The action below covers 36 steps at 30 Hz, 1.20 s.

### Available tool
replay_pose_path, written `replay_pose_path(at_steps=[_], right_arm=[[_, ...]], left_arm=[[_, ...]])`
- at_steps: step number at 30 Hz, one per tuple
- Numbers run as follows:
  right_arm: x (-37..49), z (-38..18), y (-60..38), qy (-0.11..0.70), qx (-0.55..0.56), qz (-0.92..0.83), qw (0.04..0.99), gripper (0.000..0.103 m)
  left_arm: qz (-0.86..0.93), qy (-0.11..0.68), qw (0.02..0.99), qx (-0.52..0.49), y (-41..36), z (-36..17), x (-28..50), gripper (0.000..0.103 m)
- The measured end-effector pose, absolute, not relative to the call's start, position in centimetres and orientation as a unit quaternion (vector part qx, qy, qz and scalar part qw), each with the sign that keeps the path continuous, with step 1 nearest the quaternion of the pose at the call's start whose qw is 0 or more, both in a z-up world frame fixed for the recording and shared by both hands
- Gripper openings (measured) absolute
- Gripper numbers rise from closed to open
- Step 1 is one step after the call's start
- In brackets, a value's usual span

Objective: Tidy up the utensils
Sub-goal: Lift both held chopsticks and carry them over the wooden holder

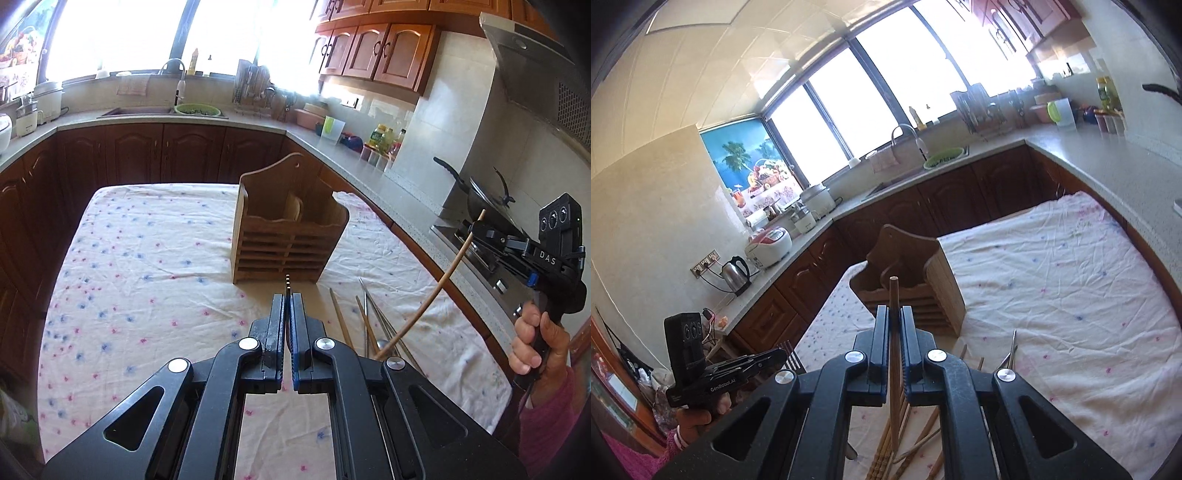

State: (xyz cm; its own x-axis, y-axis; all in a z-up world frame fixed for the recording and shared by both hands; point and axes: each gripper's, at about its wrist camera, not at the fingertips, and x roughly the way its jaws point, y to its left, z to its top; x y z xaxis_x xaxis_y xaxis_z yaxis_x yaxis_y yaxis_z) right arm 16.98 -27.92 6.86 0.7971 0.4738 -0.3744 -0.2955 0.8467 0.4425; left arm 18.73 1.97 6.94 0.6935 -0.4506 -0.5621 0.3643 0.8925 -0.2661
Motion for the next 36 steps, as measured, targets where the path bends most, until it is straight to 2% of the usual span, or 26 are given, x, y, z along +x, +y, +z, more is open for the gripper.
replay_pose_path(at_steps=[11, 22, 27, 36], right_arm=[[19.1, 11.2, -27.0, 0.180, 0.147, 0.173, 0.957, 0.005], [24.3, 15.9, -26.6, 0.106, 0.152, 0.157, 0.970, 0.005], [27.5, 15.2, -25.2, 0.096, 0.132, 0.137, 0.977, 0.005], [30.7, 9.1, -22.8, 0.116, 0.101, 0.111, 0.982, 0.005]], left_arm=[[-0.188, 0.248, 0.948, -0.066, 2.9, 12.7, 20.9, 0.002], [-0.106, 0.159, 0.981, -0.030, 1.5, 18.5, 28.8, 0.002], [-0.055, 0.149, 0.987, -0.005, -0.4, 16.3, 32.9, 0.002], [-0.028, 0.177, 0.983, 0.029, -3.9, 8.8, 35.8, 0.002]])
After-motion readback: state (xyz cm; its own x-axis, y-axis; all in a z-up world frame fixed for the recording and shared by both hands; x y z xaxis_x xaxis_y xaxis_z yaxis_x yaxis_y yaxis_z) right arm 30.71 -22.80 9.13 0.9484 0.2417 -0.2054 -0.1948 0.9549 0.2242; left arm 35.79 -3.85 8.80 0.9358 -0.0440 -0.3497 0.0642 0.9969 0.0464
